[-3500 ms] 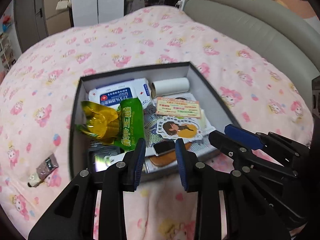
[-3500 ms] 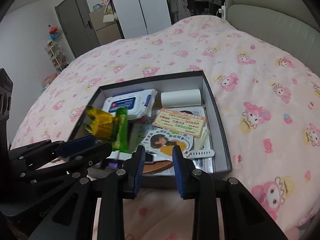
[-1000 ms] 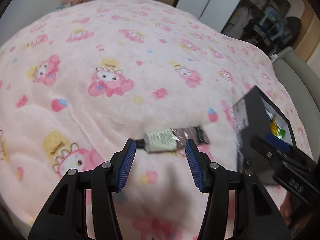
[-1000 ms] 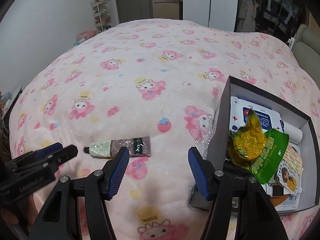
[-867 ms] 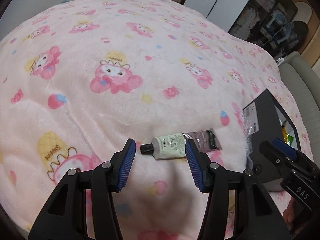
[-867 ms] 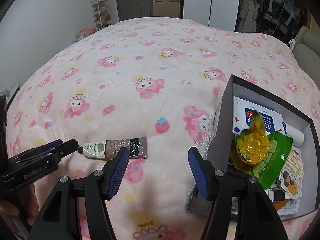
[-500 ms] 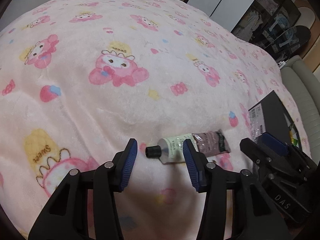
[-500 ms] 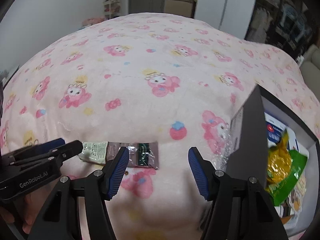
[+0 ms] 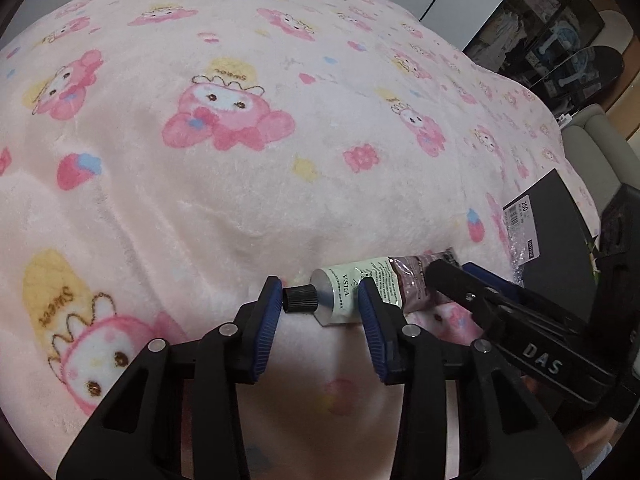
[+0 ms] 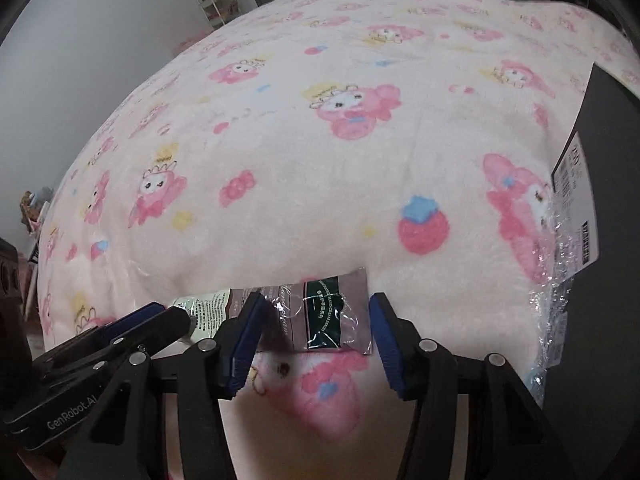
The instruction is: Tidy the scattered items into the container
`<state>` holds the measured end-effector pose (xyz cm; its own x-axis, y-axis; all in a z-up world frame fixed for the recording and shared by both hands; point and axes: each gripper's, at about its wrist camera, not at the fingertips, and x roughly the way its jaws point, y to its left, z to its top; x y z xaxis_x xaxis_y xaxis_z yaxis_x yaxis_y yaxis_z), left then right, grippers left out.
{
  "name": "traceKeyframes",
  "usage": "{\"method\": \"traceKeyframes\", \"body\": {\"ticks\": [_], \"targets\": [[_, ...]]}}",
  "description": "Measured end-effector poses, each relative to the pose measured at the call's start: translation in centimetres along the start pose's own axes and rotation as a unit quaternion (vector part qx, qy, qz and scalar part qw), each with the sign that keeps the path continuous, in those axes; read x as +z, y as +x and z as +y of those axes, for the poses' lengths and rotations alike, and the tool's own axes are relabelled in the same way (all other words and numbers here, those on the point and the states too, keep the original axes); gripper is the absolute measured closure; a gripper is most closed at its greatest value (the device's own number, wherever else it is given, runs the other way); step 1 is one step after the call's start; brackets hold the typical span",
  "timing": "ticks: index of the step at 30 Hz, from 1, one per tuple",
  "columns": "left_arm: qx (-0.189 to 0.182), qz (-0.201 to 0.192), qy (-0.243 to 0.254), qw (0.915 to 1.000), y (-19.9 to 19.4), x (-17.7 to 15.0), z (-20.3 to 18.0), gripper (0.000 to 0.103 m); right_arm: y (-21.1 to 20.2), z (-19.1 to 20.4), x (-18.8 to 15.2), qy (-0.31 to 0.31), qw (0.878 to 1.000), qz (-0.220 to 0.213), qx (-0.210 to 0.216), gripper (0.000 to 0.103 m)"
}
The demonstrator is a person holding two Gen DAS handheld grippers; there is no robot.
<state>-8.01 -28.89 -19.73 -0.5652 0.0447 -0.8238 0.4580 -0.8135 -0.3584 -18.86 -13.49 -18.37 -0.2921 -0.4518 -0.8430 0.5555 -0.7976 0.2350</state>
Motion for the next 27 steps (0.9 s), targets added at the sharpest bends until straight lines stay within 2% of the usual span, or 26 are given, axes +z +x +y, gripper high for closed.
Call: {"method": "traceKeyframes", "body": {"ticks": [2, 5, 10, 16, 22, 27], "targets": [[-0.004, -0.002, 0.003, 1.0000, -0.3, 0.0, -0.1, 0.064, -0.9, 0.0, -0.4, 0.001, 1.000, -0.006, 0.000, 0.062], [-0.018, 0.004, 0.022, 0.9996, -1.3, -0.5, -0.8, 0.064, -2.9, 0.0, -1.2, 0.004, 1.000, -0.015, 0.001, 0.062], [-0.033, 0.011, 0.074, 0.9966, -3.2, -2.4, -3.1, 0.063, -6.9, -0.3, -4.1, 0.003, 0.999, -0.026, -0.023, 0.062], [-0.073, 0.049, 0.092, 0.9919, -3.6, -5.2, -5.4, 0.061, -11.2, -1.8, -7.5, 0.022, 0.998, -0.034, -0.039, 0.062], [-0.084, 0.087, 0.136, 0.9833, -3.8, -10.1, -8.6, 0.062, -14.0, -4.3, -11.3, 0.038, 0.998, -0.020, -0.047, 0.062], [-0.091, 0.104, 0.174, 0.9750, -3.6, -12.4, -11.9, 0.061, -15.7, -6.4, -14.6, 0.054, 0.996, -0.008, -0.064, 0.061]]}}
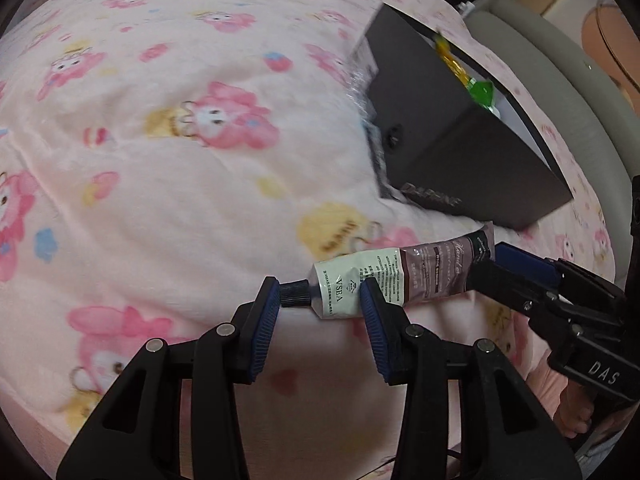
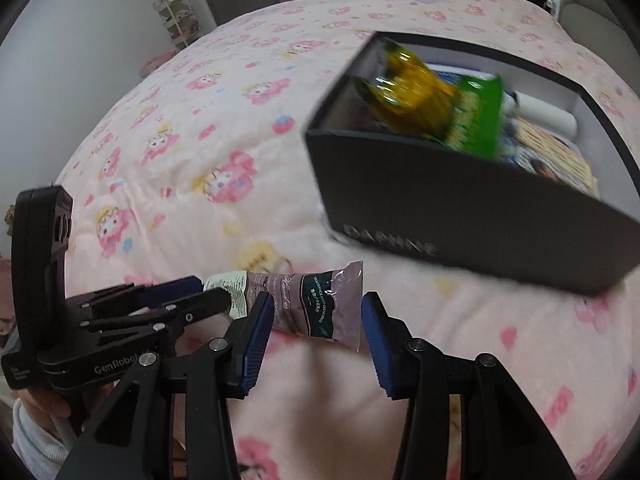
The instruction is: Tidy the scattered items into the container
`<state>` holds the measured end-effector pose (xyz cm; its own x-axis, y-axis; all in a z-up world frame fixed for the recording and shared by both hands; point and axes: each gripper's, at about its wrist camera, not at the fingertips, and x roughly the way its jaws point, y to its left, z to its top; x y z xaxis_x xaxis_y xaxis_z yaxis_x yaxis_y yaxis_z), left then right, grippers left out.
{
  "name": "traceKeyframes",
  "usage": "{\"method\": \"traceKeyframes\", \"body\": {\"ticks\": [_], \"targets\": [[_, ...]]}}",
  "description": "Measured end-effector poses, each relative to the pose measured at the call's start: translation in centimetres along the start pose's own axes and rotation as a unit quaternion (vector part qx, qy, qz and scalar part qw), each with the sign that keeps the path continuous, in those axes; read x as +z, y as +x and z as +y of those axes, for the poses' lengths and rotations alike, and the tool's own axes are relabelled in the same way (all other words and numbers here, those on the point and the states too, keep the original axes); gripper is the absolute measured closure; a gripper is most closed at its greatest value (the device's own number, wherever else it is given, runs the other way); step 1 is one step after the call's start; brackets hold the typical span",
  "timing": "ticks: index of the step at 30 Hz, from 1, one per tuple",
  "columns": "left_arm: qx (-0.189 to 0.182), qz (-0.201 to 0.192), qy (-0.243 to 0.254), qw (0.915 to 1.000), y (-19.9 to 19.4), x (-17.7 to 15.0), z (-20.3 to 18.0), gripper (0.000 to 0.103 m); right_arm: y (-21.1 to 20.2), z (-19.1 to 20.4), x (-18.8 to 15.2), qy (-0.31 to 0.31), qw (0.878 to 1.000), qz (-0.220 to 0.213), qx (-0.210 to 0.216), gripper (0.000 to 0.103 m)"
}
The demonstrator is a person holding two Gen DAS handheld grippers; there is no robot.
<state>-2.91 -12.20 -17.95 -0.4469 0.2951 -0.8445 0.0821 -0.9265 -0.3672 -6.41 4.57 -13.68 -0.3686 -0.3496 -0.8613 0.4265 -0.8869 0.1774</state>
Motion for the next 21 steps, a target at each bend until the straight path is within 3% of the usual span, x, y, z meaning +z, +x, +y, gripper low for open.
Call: {"method": "traceKeyframes", "body": {"ticks": [10, 16, 21], "targets": [[-0.016, 0.030, 0.051, 0.9981, 3.8, 0.5, -6.5, 0.061, -1.7, -7.2, -1.8, 0.066, 0.997, -0.004, -0.029, 0.061], [-0.023, 0.027, 0.029, 0.9990, 4.2, 0.3, -5.8, 0.057, -0.5, -8.6, -3.0, 0.079, 0.997, 0.015, -0.002, 0.061], [-0.029, 0.022, 0.014, 0.9993, 4.1, 0.1, -5.1, 0.053, -0.1, -7.8, -2.8, 0.068, 0.998, 0.005, 0.014, 0.061]]}}
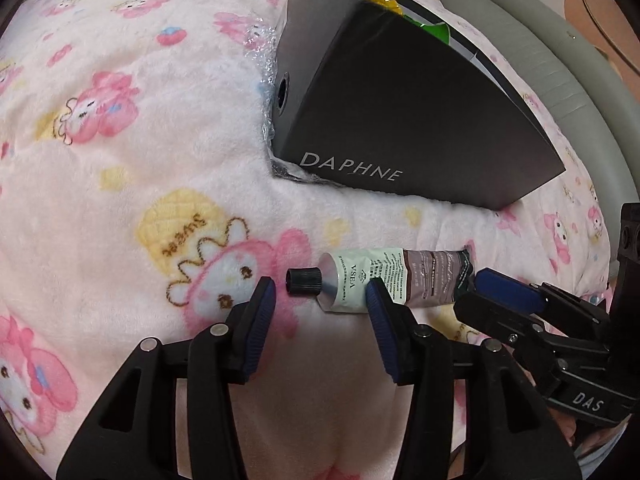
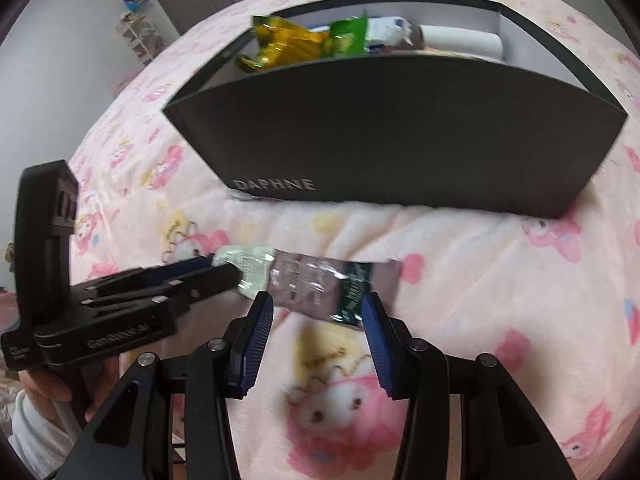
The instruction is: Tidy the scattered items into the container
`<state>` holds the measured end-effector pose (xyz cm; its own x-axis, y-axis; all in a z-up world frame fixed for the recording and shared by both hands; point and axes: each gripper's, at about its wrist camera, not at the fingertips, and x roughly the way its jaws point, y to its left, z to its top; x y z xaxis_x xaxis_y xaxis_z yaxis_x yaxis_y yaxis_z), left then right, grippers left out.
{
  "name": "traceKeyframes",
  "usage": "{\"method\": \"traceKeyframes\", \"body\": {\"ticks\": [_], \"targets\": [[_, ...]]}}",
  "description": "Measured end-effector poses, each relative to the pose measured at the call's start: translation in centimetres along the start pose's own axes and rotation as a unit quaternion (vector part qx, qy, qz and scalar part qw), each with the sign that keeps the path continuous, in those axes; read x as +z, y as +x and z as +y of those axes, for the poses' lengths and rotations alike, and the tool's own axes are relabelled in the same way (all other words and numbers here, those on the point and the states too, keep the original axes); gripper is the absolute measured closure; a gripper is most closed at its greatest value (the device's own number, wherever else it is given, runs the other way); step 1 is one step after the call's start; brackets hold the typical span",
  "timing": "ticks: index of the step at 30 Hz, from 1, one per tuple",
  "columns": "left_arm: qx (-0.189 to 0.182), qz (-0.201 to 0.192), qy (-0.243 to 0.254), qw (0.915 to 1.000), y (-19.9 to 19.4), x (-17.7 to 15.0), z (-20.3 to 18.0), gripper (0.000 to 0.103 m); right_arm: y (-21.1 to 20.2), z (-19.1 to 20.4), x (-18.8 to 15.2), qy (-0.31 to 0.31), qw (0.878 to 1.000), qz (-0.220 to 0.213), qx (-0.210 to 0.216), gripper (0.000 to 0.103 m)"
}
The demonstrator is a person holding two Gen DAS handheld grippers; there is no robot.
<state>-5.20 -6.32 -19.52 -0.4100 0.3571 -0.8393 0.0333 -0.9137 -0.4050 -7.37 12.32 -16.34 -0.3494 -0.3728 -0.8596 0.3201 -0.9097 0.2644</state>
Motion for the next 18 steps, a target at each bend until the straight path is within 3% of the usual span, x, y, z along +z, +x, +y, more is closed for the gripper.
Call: {"method": "traceKeyframes", "body": {"ticks": [8, 13, 15, 16, 18], "targets": [[0.012, -0.023, -0.023, 0.9994, -0.9, -0.3, 0.7, 0.051, -0.2, -2.9, 0.2, 0.045, 0.999, -0.006, -0.008, 0.060], [-0.007, -0.009, -0.027, 0.9996, -0.3, -0.3, 1.2, 0.045, 1.4, -3.9, -0.2, 0.064, 0.997, 0.013, 0.037, 0.057], [-0.009, -0.010, -0.017, 0.9998, -0.4, -0.4, 1.1, 0.048, 1.8, -3.6, -0.3, 0.058, 0.997, 0.015, 0.041, 0.056], [-0.013, -0.010, -0.017, 0.9997, -0.5, -0.4, 1.1, 0.055, 1.8, -3.5, -0.2, 0.056, 0.997, 0.014, 0.043, 0.056], [-0.023, -0.013, -0.022, 0.9994, -0.9, -0.5, 1.3, 0.055, 1.5, -3.5, -0.1, 0.058, 0.997, 0.009, 0.050, 0.059]]}}
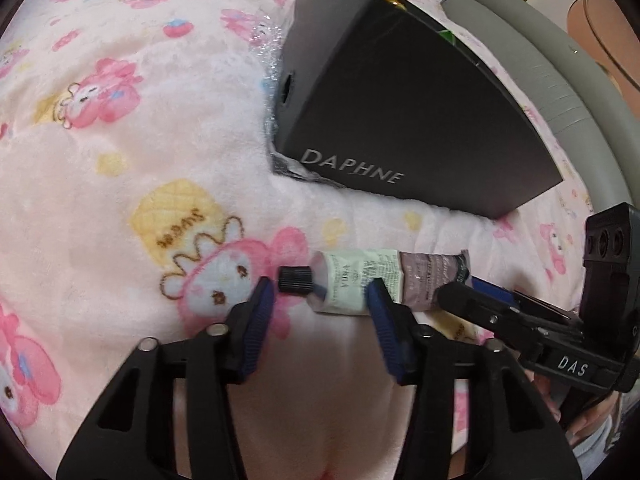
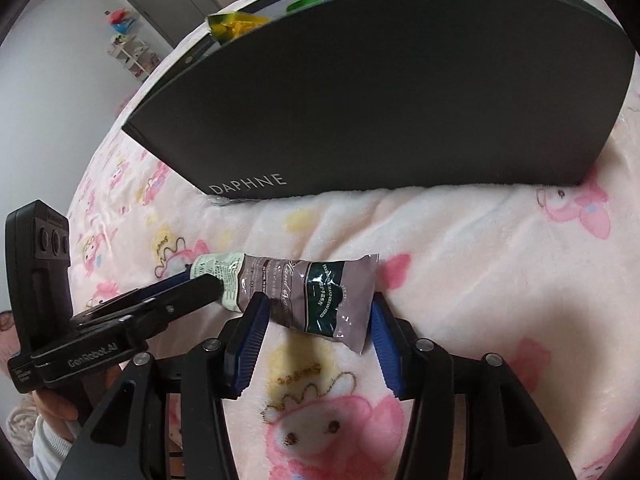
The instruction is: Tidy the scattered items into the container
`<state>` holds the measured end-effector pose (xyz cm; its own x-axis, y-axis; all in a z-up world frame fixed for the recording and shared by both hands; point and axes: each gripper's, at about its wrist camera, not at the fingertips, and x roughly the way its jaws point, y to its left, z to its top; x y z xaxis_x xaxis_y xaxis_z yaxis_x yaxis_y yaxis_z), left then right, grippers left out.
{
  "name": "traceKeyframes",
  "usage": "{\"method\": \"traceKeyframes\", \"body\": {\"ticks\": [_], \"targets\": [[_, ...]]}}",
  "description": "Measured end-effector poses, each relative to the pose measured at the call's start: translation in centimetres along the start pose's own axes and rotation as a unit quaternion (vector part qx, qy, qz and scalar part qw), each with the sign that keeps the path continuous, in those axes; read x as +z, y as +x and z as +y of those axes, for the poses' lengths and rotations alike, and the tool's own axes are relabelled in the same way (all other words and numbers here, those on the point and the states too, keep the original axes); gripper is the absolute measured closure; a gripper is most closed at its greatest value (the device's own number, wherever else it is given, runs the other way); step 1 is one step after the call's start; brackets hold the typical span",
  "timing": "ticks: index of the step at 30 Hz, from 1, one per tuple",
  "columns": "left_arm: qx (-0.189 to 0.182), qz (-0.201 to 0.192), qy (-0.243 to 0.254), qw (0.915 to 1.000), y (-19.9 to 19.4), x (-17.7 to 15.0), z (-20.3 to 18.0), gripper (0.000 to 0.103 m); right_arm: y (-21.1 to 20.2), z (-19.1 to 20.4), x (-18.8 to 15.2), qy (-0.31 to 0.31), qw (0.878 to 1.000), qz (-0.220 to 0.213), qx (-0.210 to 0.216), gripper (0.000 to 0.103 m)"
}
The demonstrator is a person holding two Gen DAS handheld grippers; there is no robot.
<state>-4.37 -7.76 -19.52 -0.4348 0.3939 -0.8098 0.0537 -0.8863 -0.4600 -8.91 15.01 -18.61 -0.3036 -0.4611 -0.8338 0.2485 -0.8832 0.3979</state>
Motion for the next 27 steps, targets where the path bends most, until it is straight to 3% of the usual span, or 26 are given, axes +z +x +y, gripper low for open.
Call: {"method": "traceKeyframes", "body": {"ticks": [4, 8, 13, 16, 21, 22, 27], "targets": [[-0.012, -0.010, -0.025, 0.9996, -0.9, 0.1, 1.3, 0.061, -1.1, -0.4, 0.2, 0.014, 0.999, -0.010, 0.029, 0.063], [-0.017, -0.006, -0.041, 0.9990, -0.9, 0.0, 2.1, 0.054, -0.8, -0.7, 0.1, 0.014, 1.000, -0.010, 0.020, 0.062], [-0.006, 0.012, -0.025, 0.9996, 0.4, 0.3, 1.3, 0.044, 1.2, -0.5, 0.0, 0.010, 1.000, 0.012, 0.022, 0.055], [0.003, 0.009, -0.012, 0.9999, 0.1, 0.2, 0.3, 0.050, 1.4, -0.1, -0.1, 0.006, 1.000, 0.006, 0.019, 0.057], [-0.019, 0.003, -0.050, 0.9986, -0.6, 0.2, 0.7, 0.057, -0.2, 0.0, 0.1, 0.011, 0.999, -0.011, 0.029, 0.067], [-0.022, 0.002, -0.050, 0.9985, -0.9, 0.2, 0.6, 0.068, -0.7, 0.2, 0.2, 0.010, 0.999, -0.015, 0.033, 0.067], [0.002, -0.011, -0.018, 0.9998, -2.4, 0.1, -1.3, 0.069, -2.7, 2.0, 0.4, -0.016, 0.998, -0.037, 0.038, 0.067]]}}
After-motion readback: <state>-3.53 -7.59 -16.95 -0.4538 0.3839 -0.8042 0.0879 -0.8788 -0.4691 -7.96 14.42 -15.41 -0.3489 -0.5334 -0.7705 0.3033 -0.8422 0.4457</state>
